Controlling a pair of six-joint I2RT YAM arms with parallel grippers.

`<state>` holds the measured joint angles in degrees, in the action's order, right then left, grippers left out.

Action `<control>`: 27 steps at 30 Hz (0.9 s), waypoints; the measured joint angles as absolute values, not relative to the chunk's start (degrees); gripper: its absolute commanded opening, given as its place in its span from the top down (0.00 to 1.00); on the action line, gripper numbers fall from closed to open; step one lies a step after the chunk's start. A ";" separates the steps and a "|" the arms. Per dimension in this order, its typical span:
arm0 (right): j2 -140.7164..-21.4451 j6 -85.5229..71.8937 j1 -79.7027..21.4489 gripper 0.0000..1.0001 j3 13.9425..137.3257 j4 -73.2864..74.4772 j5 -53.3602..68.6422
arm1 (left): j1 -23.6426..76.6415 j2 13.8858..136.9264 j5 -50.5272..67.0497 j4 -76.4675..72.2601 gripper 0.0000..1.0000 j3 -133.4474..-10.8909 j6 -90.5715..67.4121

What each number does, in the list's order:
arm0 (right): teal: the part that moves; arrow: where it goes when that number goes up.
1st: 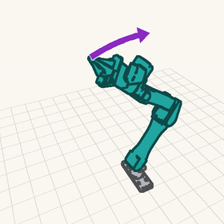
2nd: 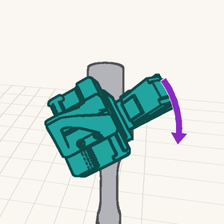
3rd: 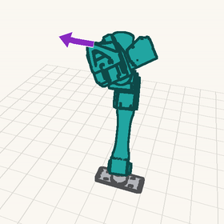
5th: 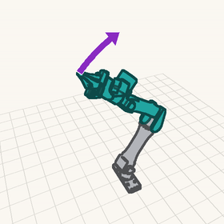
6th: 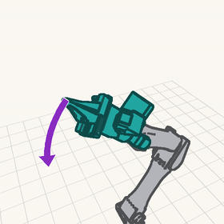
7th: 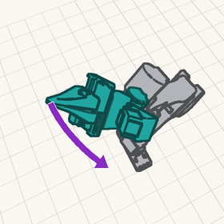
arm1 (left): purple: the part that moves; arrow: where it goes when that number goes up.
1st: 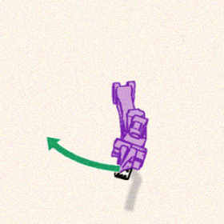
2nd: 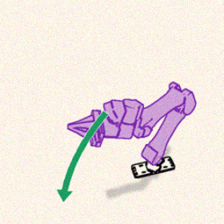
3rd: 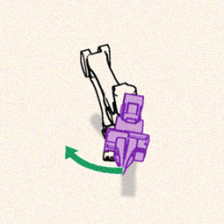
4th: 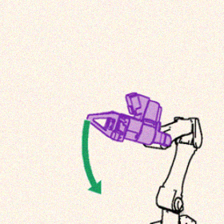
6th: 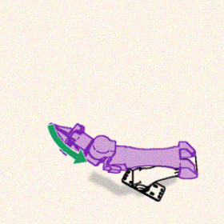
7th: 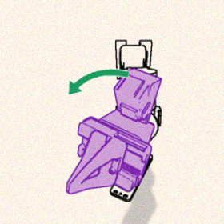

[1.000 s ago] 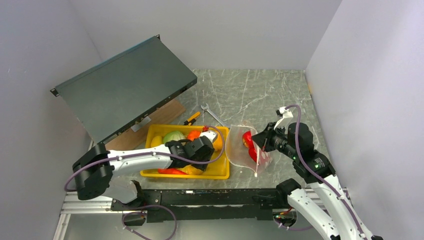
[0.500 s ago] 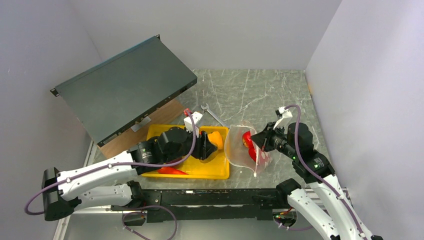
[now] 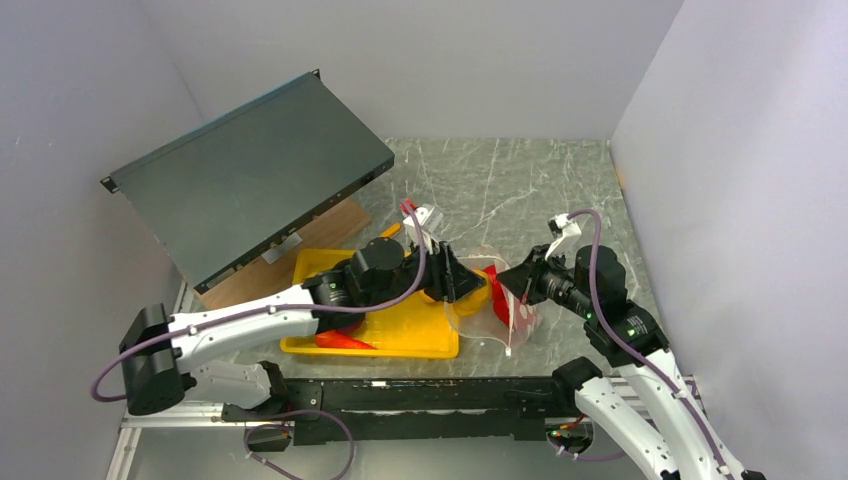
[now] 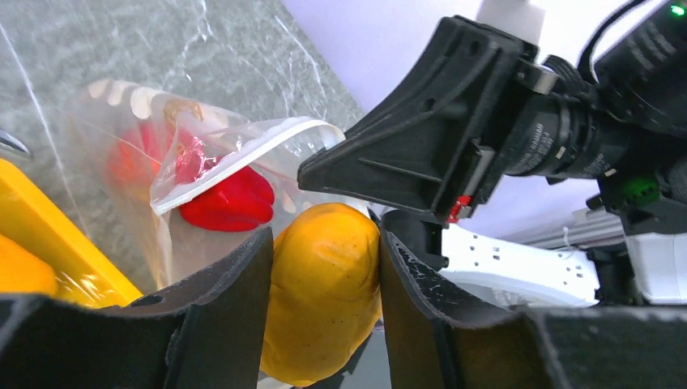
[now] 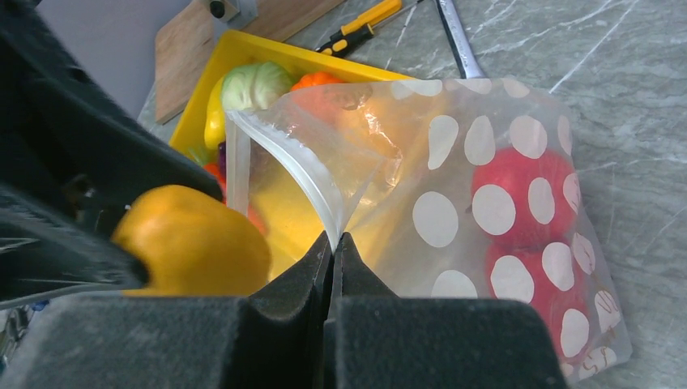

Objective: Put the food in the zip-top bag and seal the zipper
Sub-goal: Place the fake vegetable in the zipper food storage bag.

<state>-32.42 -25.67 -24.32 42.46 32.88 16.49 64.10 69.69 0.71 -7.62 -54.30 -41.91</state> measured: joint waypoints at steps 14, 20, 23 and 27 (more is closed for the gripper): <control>-31.35 -26.39 -24.32 1.00 42.06 32.16 17.10 | 71.79 73.52 -17.72 -13.45 0.58 -51.35 -56.01; -30.33 -27.09 -24.32 1.00 41.95 31.92 17.08 | 75.40 75.33 -29.91 -12.08 0.57 -51.48 -61.08; -29.87 -27.35 -24.32 1.00 41.93 31.81 17.08 | 76.23 77.17 -34.59 -11.20 0.55 -51.64 -64.23; -29.82 -27.57 -24.32 1.00 41.93 31.70 17.08 | 76.82 79.96 -38.33 -7.64 0.40 -53.54 -68.27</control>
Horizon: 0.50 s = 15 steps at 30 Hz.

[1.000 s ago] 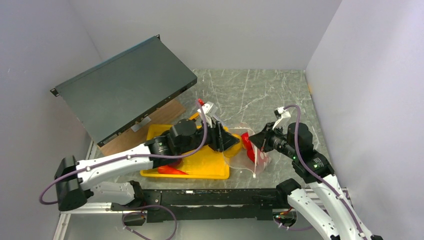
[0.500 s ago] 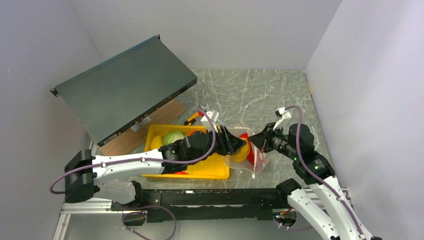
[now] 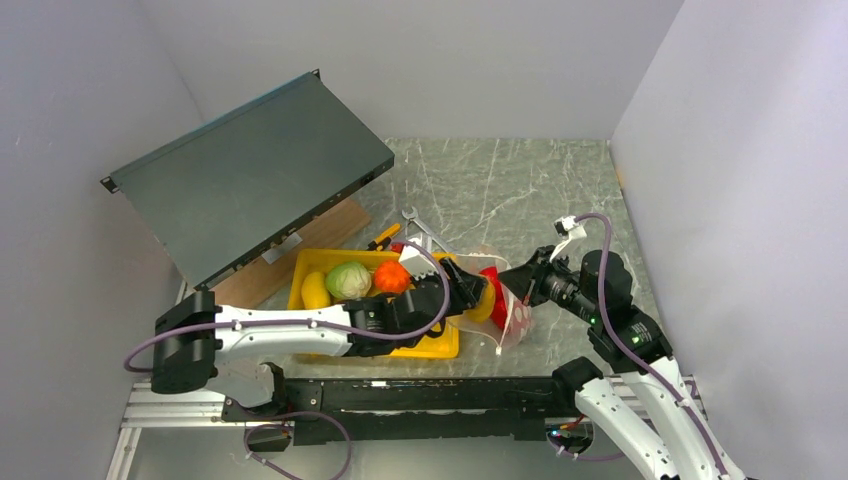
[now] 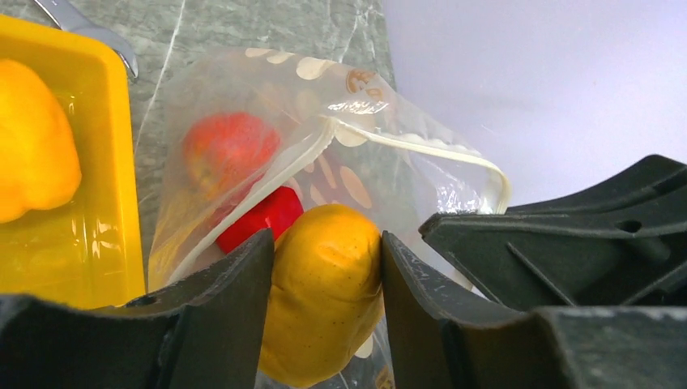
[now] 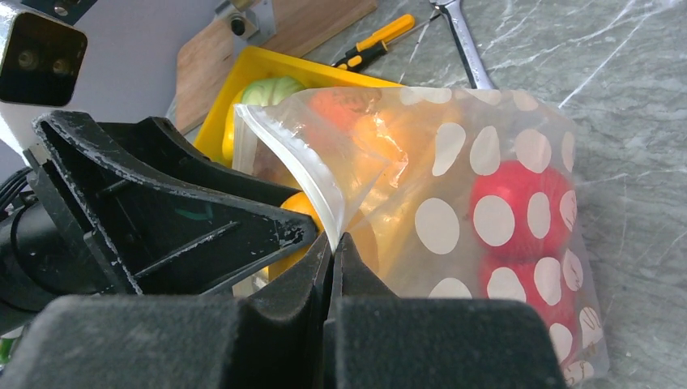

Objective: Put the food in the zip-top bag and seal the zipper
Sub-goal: Place the fake vegetable in the zipper food storage bag.

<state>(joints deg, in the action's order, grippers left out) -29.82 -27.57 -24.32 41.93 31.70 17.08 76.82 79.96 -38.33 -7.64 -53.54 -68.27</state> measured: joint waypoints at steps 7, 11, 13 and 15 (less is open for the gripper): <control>-29.65 -27.57 -24.32 1.00 41.93 31.73 17.08 | 77.38 81.58 -41.04 -2.96 0.10 -57.30 -72.93; -29.52 -27.53 -24.32 1.00 41.93 31.75 17.08 | 77.41 81.58 -40.95 -1.91 0.09 -57.58 -73.12; -29.52 -27.44 -24.32 1.00 41.93 31.77 17.06 | 77.41 81.58 -40.75 -1.56 0.09 -57.58 -72.58; -29.52 -27.42 -24.32 1.00 41.93 31.77 17.06 | 77.41 81.36 -40.23 -1.58 0.09 -57.49 -71.40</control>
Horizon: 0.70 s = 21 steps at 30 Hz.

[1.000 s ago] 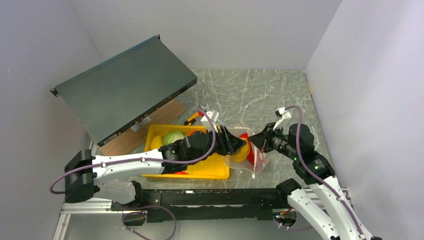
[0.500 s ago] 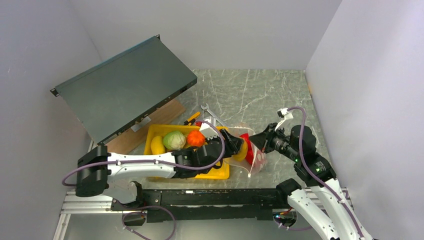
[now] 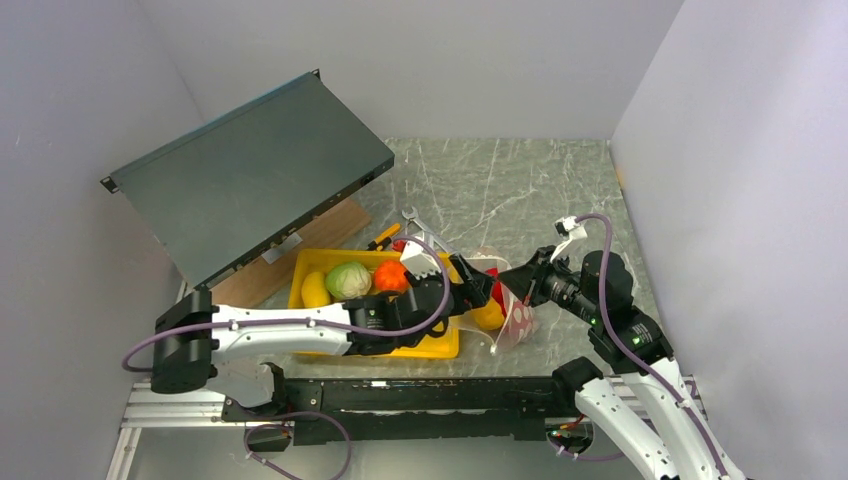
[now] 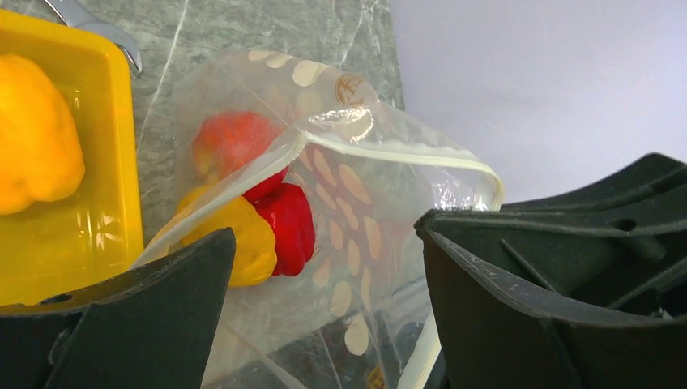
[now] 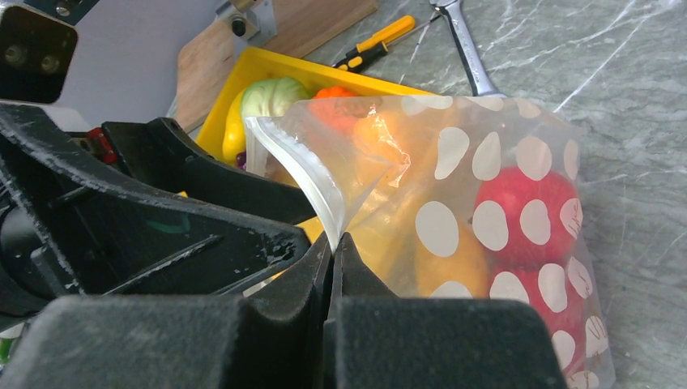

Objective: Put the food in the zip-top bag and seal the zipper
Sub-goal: Place the fake vegetable in the zipper food storage bag.

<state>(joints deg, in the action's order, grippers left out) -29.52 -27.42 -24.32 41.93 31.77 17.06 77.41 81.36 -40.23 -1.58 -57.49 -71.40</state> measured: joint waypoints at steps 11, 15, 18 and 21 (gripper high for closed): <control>-29.76 -26.98 -24.32 1.00 41.93 31.86 16.93 | 77.47 66.70 -31.64 -7.14 0.03 -48.95 -54.52; -30.17 -26.98 -24.32 1.00 41.93 31.83 16.80 | 77.49 62.72 -29.28 -0.73 0.04 -51.90 -46.98; -30.46 -26.83 -24.32 1.00 41.93 31.88 16.62 | 77.73 62.94 -30.02 10.11 0.03 -57.08 -43.55; -30.59 -26.44 -24.32 1.00 41.93 32.01 16.34 | 78.54 63.07 -32.34 21.89 0.02 -60.31 -41.87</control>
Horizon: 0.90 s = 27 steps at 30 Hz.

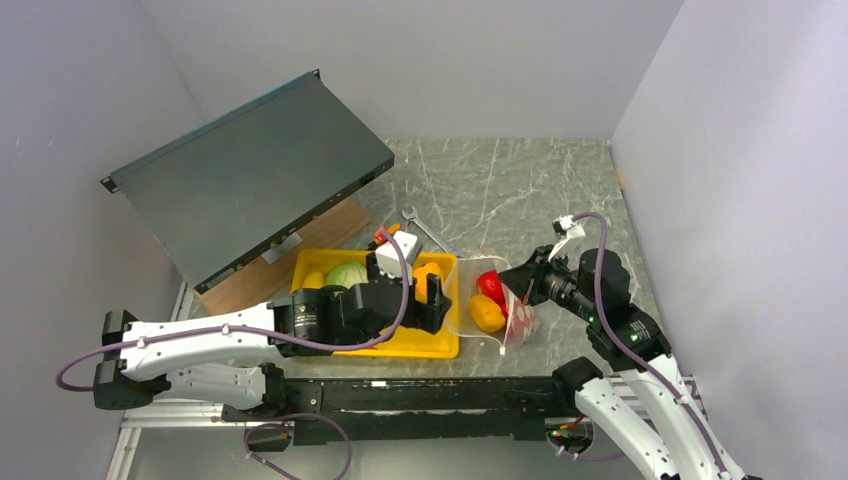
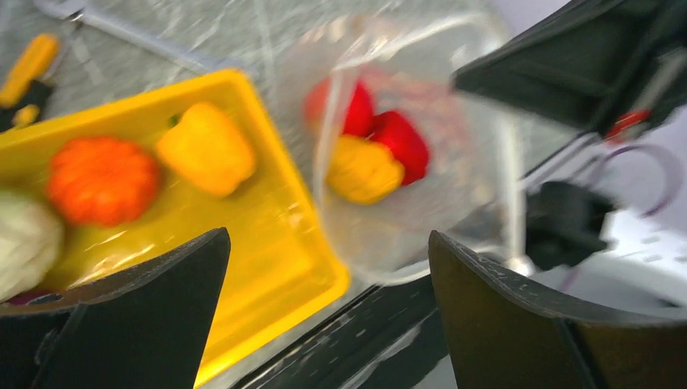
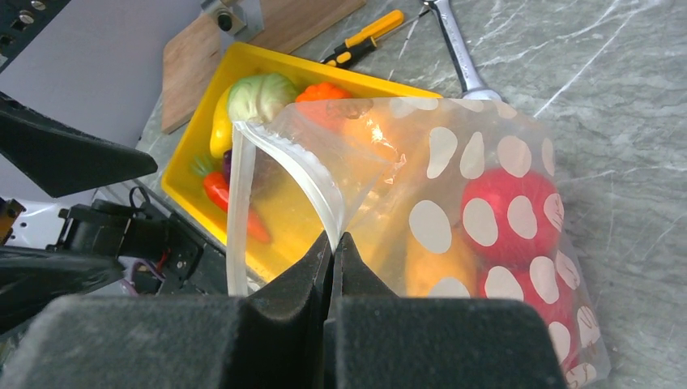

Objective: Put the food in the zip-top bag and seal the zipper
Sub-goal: Place the fake vegetable in the zipper food storage bag, then pick up the fake vegetable from the bin.

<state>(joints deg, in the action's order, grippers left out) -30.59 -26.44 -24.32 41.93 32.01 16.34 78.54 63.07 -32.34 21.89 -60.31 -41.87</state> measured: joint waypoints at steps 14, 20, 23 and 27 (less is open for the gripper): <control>-31.57 -26.06 -24.32 1.00 41.93 32.01 15.53 | 78.83 54.54 -41.52 50.33 0.00 -55.66 -51.72; -32.16 -26.04 -24.32 1.00 41.93 31.99 15.53 | 76.34 62.35 -44.73 67.22 0.00 -56.38 -65.34; -32.42 -26.04 -24.32 1.00 41.93 31.97 15.55 | 72.71 66.04 -44.25 69.04 0.00 -56.34 -65.82; -32.47 -26.06 -24.32 1.00 41.93 31.99 15.53 | 66.76 67.31 -42.76 64.82 0.00 -53.91 -62.59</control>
<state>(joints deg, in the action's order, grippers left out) -32.47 -26.06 -24.32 41.93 31.99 15.53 66.76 67.31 -42.76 64.82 -53.91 -62.59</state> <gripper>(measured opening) 0.007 0.996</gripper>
